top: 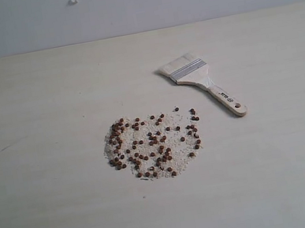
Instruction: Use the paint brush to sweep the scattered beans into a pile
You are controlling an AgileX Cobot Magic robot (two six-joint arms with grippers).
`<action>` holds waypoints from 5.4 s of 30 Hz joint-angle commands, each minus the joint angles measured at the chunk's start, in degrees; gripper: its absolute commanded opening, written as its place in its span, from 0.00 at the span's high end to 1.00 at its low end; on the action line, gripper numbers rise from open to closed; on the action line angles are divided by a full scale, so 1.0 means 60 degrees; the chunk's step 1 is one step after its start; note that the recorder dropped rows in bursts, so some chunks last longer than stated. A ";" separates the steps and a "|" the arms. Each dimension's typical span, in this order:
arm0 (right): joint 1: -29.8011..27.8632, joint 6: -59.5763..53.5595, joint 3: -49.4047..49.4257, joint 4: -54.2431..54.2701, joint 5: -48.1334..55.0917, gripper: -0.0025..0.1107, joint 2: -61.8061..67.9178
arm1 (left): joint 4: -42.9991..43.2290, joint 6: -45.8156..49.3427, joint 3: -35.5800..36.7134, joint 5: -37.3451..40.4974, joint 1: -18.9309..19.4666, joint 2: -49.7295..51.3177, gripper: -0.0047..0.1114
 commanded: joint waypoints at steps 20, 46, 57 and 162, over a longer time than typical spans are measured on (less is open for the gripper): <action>0.2444 -0.4379 -0.8871 0.1672 0.7514 0.73 1.3313 | -0.0019 -0.0032 0.0025 -0.0039 -0.0060 -0.0053 0.96; 0.2444 -0.4938 -0.9857 0.1586 0.6867 0.56 1.5069 | -0.0019 -0.0032 0.0025 -0.0039 -0.0060 -0.0053 0.96; 0.2491 -0.4958 -0.9857 0.1680 0.6803 0.56 1.5087 | -0.0019 -0.0032 0.0025 -0.0039 -0.0060 -0.0053 0.96; 0.3698 -0.3525 -0.9907 -0.0648 0.7667 0.98 1.3750 | -0.0019 -0.0032 0.0025 -0.0056 -0.0060 -0.0053 0.96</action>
